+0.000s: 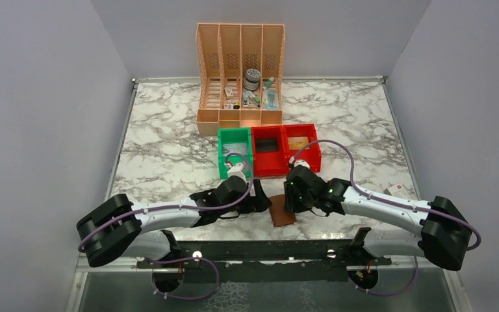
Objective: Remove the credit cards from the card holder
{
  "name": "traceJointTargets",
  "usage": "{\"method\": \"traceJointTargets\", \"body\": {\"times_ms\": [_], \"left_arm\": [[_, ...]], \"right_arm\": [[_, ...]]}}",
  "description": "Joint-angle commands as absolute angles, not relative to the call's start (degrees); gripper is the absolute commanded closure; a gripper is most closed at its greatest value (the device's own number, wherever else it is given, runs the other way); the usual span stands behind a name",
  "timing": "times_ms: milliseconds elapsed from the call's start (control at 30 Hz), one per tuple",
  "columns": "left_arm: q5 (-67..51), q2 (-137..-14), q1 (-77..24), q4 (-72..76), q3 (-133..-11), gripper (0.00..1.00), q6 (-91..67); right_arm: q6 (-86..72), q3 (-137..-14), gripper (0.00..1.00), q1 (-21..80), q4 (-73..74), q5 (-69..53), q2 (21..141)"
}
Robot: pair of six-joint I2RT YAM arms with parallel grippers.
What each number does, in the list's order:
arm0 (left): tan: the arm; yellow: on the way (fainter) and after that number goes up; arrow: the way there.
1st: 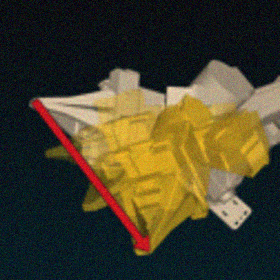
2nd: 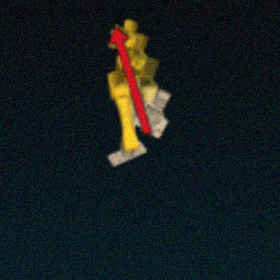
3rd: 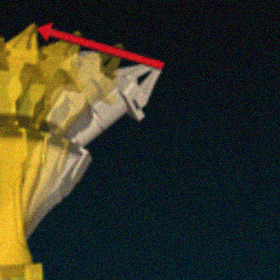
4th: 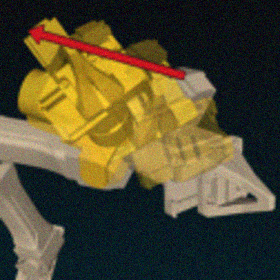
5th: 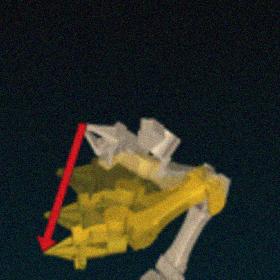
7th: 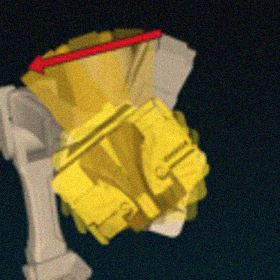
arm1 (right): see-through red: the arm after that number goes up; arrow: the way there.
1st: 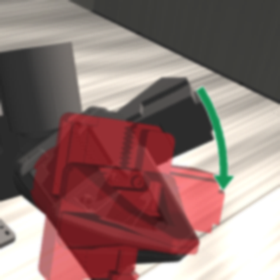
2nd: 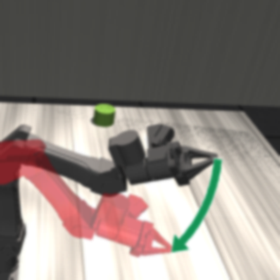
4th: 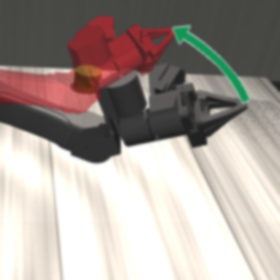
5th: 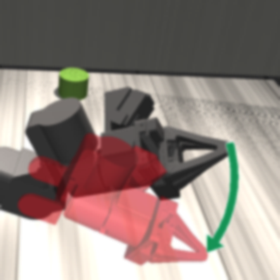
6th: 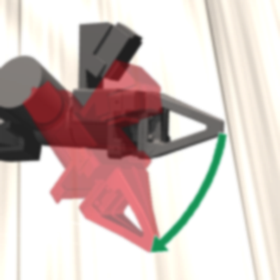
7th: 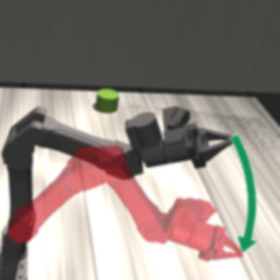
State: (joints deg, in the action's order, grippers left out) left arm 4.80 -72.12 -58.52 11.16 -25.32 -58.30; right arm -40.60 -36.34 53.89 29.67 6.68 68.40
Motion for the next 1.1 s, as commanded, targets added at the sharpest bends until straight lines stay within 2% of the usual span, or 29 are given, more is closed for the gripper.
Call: {"method": "traceJointTargets", "body": {"times_ms": [0,133,400,533,733,1067], "left_arm": [[6.9,-72.6,-58.9,15.3,-24.5,0.16,-60.4],[7.4,-72.9,-58.9,16.4,-24.0,0.22,-61.2],[7.0,-74.6,-59.0,17.4,-23.4,0.28,-62.4],[4.8,-77.1,-59.1,17.8,-25.0,0.31,-61.0],[3.6,-81.8,-60.5,18.2,-27.6,0.38,-60.2],[5.9,-85.6,-62.1,19.2,-28.1,0.46,-61.9]], "right_arm": [[-37.7,-39.4,0.66,53.8,29.6,5.5,69.0],[-36.2,-40.8,0.63,53.7,28.9,4.7,71.8],[-36.7,-41.7,0.64,53.8,31.7,8.3,78.5],[-37.8,-40.9,0.77,53.8,33.1,11.2,80.3],[-38.7,-36.3,0.88,53.7,27.5,8.6,78.9],[-39.3,-30.7,0.99,47.8,19.1,-1.7,72.8]]}}
